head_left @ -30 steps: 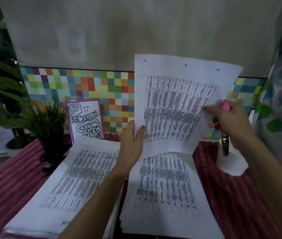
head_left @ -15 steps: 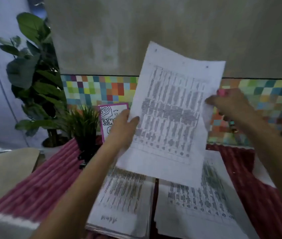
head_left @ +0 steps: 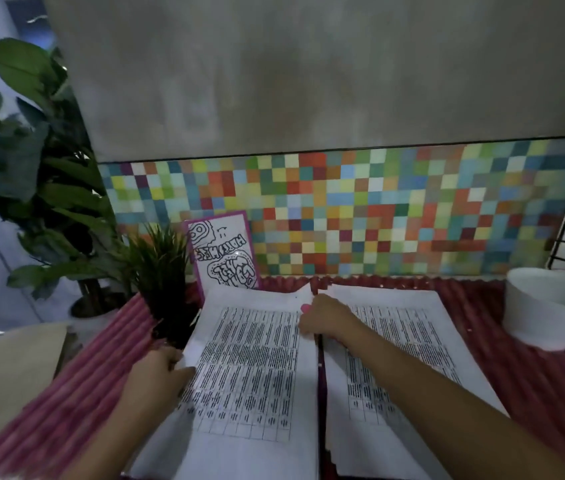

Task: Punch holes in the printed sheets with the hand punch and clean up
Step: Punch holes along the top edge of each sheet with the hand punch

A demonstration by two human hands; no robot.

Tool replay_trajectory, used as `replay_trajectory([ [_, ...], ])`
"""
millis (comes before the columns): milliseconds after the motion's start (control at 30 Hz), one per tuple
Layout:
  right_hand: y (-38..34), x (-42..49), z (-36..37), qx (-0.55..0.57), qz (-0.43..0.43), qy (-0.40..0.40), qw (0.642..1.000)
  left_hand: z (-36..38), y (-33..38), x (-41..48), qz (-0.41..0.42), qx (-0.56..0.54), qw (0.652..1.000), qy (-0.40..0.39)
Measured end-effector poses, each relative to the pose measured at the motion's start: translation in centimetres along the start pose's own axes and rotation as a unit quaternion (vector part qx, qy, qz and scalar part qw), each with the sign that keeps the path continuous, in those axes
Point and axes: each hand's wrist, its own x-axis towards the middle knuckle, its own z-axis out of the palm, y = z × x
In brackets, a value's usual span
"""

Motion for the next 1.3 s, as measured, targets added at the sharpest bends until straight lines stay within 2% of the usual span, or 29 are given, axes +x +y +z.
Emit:
replay_trajectory([
  [233, 0.5, -0.4, 0.8, -0.108, 0.012, 0.125, 0.986, 0.6, 0.3, 0.2, 0.016, 0.111, 0.993, 0.045],
  [367, 0.8, -0.8, 1.2, -0.121, -0.016, 0.116, 0.986, 1.0, 0.9, 0.3, -0.004, 0.120, 0.992, 0.036],
  [433, 1.2, -0.6, 0.1, -0.109, -0.024, 0.142, 0.984, 0.8, 2.5, 0.6, 0.039, 0.136, 0.986, 0.084],
  [500, 2.4, 0.2, -2.1, -0.096, -0.020, 0.184, 0.978, 1.2, 5.6, 0.8, 0.091, 0.102, 0.983, 0.126],
  [567, 4.4, 0.9, -4.8, -0.100, -0.010, 0.210, 0.973, 2.2, 10.2, 0.7, 0.127, 0.018, 0.985, 0.117],
  [600, 5.4, 1.3, -6.2, -0.108, -0.006, 0.216, 0.970, 3.0, 12.6, 0.7, 0.123, -0.035, 0.988, 0.089],
  [667, 7.4, 2.1, -8.5, -0.123, -0.012, 0.200, 0.972, 6.1, 16.7, 1.1, 0.116, -0.088, 0.989, 0.020],
  [833, 10.2, 4.4, -9.3, -0.102, -0.050, 0.026, 0.993, 13.2, 22.2, 2.7, 0.064, -0.065, 0.994, -0.061],
  [900, 11.0, 5.4, -8.5, -0.065, -0.060, 0.026, 0.996, 14.4, 23.0, 3.0, 0.035, -0.060, 0.995, -0.075],
  [1000, 11.7, 6.3, -7.8, -0.034, -0.063, 0.059, 0.996, 16.3, 22.7, 3.8, 0.032, -0.085, 0.995, -0.050],
  [1133, 12.2, 6.6, -7.8, 0.011, -0.059, 0.071, 0.996, 17.7, 21.7, 4.0, 0.004, -0.196, 0.981, -0.002],
  [1300, 12.3, 7.3, -7.7, 0.021, -0.077, 0.069, 0.994, 17.7, 21.8, 4.1, 0.058, -0.179, 0.982, -0.011],
])
